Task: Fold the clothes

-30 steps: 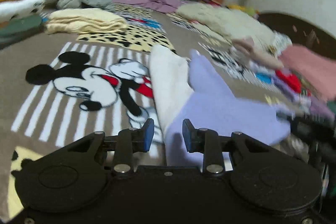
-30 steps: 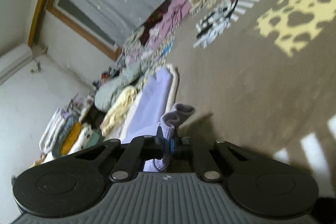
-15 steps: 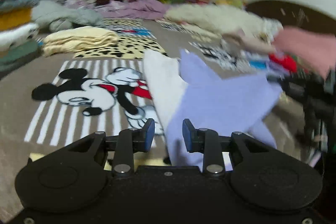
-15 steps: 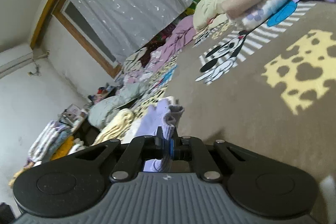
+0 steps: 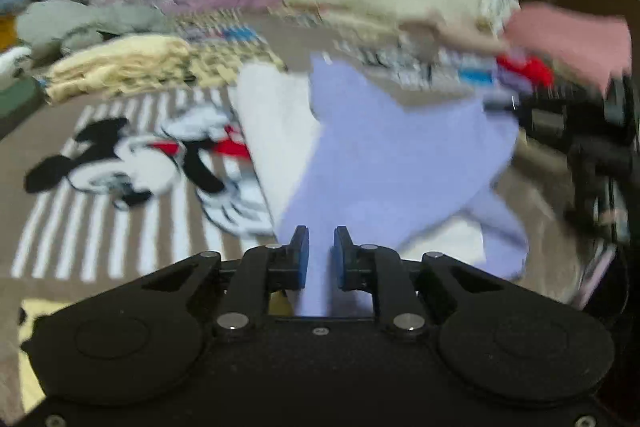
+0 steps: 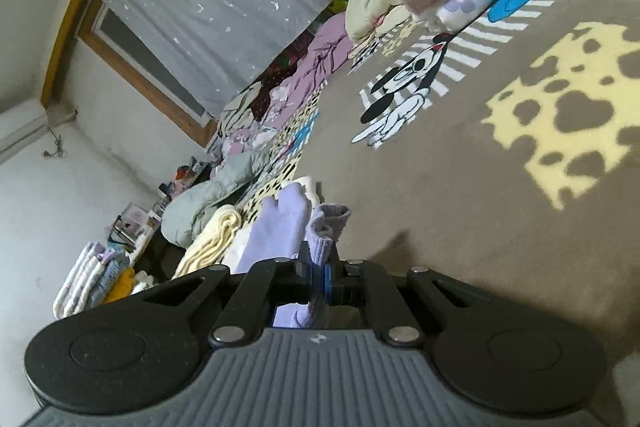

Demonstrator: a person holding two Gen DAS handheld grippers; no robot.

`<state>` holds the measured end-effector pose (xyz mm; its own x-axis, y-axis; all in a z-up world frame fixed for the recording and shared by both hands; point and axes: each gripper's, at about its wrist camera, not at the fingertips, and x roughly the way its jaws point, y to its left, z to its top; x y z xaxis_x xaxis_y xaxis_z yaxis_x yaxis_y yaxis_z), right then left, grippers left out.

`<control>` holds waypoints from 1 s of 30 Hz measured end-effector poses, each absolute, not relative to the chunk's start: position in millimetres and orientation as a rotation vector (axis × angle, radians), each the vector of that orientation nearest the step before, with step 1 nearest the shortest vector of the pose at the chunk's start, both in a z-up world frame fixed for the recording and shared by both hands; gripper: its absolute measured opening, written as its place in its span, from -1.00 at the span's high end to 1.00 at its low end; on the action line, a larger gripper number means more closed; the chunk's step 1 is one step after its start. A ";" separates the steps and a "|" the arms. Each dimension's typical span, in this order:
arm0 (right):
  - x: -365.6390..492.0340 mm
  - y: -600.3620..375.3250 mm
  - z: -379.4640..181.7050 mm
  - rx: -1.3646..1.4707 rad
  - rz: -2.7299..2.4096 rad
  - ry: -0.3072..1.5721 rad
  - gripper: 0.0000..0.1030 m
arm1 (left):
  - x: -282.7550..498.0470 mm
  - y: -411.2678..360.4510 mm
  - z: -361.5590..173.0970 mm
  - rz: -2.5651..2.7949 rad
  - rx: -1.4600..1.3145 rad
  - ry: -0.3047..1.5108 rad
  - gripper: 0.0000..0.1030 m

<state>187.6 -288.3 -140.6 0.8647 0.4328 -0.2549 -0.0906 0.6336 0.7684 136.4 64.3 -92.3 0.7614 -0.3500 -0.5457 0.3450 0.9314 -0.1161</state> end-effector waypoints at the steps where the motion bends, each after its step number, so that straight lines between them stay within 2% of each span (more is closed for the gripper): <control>1: 187.8 -288.2 -140.0 0.836 0.315 0.441 0.86 | 138.5 70.2 -90.9 -0.354 -0.034 0.576 0.78; 8: 187.7 -289.5 -139.8 0.846 0.326 0.436 0.85 | 152.4 98.0 -77.7 -0.299 -0.166 0.511 0.78; 9: 187.9 -290.4 -139.9 0.852 0.326 0.436 0.85 | 149.7 92.7 -75.6 -0.341 -0.128 0.507 0.73; 11: 189.0 -291.1 -140.2 0.858 0.327 0.439 0.85 | 139.4 76.6 -73.4 -0.435 -0.029 0.492 0.36; 12: 189.7 -290.9 -140.3 0.860 0.326 0.443 0.85 | 133.8 68.1 -74.2 -0.466 0.022 0.482 0.06; 20: 194.8 -288.6 -134.5 0.925 0.344 0.476 0.85 | 122.7 37.8 -98.8 -0.504 0.287 0.464 0.04; 30: 198.4 -265.4 -94.8 0.874 0.339 0.516 0.85 | 113.6 9.5 -126.1 -0.528 0.558 0.444 0.06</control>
